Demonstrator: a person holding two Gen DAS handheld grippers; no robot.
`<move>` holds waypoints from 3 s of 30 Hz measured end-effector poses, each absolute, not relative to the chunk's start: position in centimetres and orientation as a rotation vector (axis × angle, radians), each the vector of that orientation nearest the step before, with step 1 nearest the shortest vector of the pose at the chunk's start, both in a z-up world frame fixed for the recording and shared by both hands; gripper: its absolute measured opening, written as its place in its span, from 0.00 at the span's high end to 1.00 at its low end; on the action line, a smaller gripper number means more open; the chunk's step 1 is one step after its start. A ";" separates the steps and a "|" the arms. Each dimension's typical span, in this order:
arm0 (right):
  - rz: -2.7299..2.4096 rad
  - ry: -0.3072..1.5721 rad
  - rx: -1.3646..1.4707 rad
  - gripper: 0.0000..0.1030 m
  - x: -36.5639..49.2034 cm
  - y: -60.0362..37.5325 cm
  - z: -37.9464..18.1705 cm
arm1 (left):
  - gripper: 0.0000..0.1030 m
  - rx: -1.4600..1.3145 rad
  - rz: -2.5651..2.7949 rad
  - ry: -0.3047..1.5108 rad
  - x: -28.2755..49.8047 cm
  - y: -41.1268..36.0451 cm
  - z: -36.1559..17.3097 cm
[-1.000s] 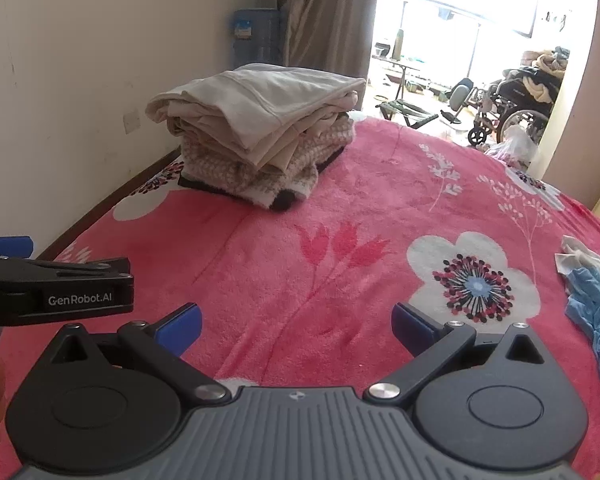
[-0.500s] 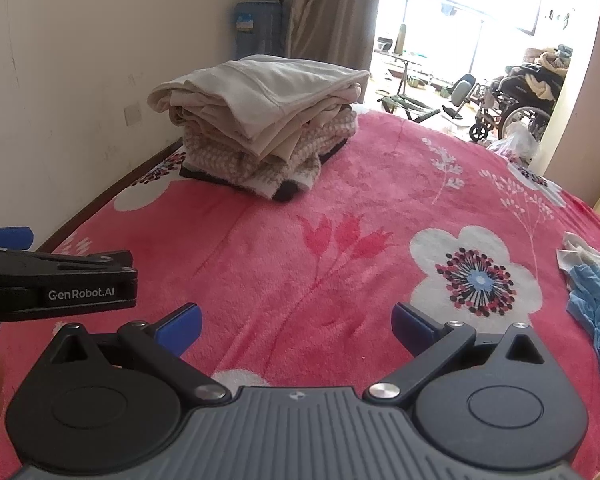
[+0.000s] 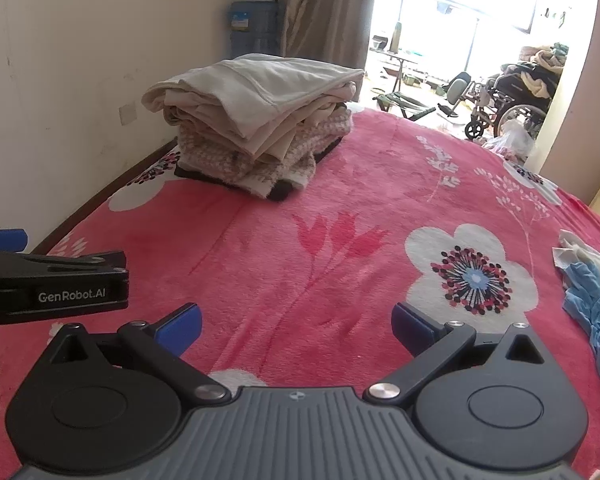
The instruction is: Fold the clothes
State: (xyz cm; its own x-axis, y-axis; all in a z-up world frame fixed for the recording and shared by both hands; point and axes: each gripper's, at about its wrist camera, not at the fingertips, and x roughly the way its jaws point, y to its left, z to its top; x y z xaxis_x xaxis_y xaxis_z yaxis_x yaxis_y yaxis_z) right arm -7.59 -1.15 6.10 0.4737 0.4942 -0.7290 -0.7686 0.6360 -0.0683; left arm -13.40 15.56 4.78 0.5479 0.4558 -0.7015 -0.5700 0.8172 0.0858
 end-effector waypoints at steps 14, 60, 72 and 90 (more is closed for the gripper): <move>0.779 0.753 -0.423 0.00 -7.2 -1.2 5.9 | 0.00 -0.173 0.606 0.786 -13.5 15.5 4.8; 0.771 0.773 -0.430 0.00 -7.6 -0.8 6.0 | 0.00 -0.164 0.609 0.770 -13.9 15.0 5.4; 0.763 0.785 -0.426 0.00 -7.6 -0.8 5.8 | 0.00 -0.165 0.610 0.770 -13.9 15.0 5.4; 0.755 0.789 -0.424 0.00 -7.6 -0.8 5.9 | 0.00 -0.167 0.611 0.771 -14.1 15.1 5.5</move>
